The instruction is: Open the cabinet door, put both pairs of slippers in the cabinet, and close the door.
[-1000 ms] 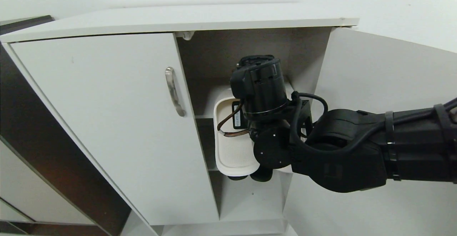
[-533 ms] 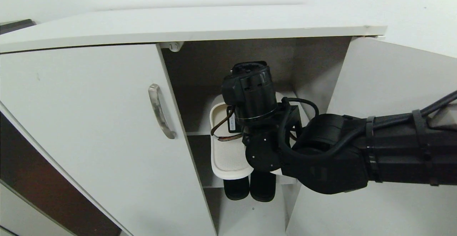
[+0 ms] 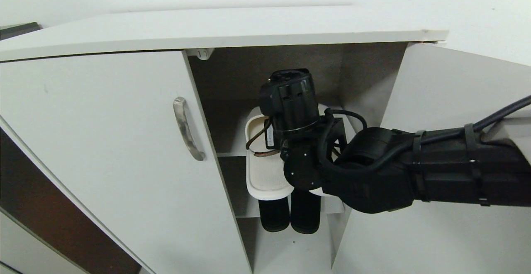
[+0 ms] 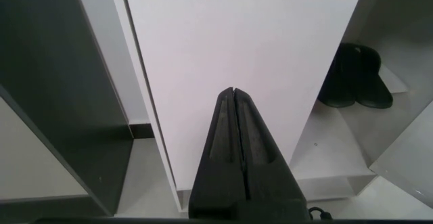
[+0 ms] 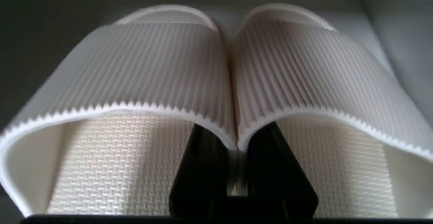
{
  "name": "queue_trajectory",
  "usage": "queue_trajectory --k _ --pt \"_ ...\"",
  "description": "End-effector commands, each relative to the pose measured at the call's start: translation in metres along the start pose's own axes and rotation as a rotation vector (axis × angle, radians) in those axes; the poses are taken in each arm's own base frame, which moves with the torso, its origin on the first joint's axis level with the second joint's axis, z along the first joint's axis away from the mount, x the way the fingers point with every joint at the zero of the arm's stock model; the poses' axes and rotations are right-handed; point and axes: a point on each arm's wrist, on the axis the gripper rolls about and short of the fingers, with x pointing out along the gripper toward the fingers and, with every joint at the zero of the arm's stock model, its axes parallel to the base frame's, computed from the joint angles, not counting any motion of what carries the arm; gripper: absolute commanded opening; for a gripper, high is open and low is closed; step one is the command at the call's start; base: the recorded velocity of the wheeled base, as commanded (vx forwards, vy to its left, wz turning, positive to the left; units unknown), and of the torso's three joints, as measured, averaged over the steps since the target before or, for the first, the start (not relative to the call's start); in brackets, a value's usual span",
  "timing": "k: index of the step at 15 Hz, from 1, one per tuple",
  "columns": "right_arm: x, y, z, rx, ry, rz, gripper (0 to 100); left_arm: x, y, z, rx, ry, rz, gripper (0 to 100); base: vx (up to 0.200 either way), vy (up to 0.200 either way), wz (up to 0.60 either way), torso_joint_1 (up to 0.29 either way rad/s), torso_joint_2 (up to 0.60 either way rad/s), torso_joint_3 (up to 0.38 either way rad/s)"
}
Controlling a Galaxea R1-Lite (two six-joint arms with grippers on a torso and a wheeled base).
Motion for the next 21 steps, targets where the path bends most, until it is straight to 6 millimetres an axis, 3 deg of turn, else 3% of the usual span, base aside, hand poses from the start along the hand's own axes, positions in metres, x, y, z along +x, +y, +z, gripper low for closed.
queue_trajectory --k 1,8,10,21 --pt "0.013 0.002 0.002 0.003 -0.008 -0.018 0 0.0 0.0 0.0 0.0 0.0 0.0 0 0.0 0.0 0.0 0.0 0.0 0.0" --pt "0.042 0.004 0.019 0.013 -0.013 -0.066 0 0.0 0.0 0.0 0.0 0.0 0.002 0 0.0 0.0 0.0 0.0 0.0 0.0" --pt "0.053 0.004 0.006 -0.022 0.02 -0.082 0 0.0 0.0 0.0 0.0 0.0 0.002 0 0.0 0.0 0.0 0.0 0.0 0.0" --pt "0.058 0.0 0.006 -0.014 0.02 -0.082 0 0.0 0.0 0.0 0.0 0.0 0.0 0 0.0 0.0 0.0 0.0 0.0 0.0"
